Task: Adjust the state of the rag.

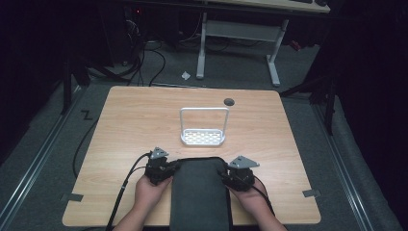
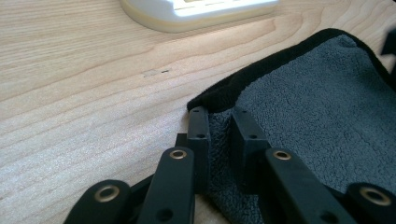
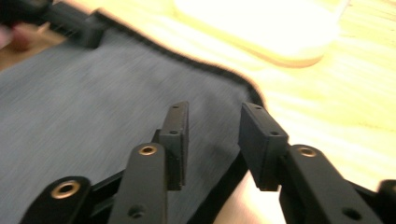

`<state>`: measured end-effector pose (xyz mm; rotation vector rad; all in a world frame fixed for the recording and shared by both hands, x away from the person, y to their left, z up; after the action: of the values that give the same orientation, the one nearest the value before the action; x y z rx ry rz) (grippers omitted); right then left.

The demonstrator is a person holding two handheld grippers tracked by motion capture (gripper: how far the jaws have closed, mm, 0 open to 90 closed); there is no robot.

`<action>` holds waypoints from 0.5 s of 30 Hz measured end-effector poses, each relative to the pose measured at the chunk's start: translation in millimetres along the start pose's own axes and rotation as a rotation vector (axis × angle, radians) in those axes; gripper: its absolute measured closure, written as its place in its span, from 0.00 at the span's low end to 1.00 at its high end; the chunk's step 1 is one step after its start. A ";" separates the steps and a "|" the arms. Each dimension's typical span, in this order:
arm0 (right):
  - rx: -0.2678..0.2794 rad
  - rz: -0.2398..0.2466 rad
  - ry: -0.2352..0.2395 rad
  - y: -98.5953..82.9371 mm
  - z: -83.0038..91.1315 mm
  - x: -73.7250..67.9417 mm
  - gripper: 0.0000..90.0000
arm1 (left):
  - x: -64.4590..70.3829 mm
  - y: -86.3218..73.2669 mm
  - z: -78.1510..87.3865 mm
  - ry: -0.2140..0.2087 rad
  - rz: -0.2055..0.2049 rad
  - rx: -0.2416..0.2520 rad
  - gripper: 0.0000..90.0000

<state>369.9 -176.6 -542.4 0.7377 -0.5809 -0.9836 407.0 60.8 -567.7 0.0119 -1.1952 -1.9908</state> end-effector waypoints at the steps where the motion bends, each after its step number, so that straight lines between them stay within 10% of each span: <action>1: -0.003 0.007 -0.011 2.1 -4.2 0.5 0.65 | -0.4 0.0 0.1 -0.004 0.003 0.001 0.88; 8: -0.090 -0.042 -0.003 -3.3 -31.4 7.1 0.51 | -0.3 -0.1 0.3 -0.009 0.004 0.001 0.86; 15: -0.061 -0.069 0.016 -7.0 -29.3 5.0 0.61 | -0.3 -0.4 0.5 -0.012 0.009 0.002 0.86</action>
<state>389.7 -175.2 -565.5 0.7146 -0.5125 -1.0540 406.7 61.5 -567.9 -0.0045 -1.2030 -1.9844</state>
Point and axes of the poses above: each handheld gripper's, and its own axes: z roughly backward along the jaws, y roughly out of its top, x roughly to its right, the point moved 5 cm from there along -z, roughly forward along the jaws, and after that the axes turned 9 degrees about -y, right-handed, at the moved point
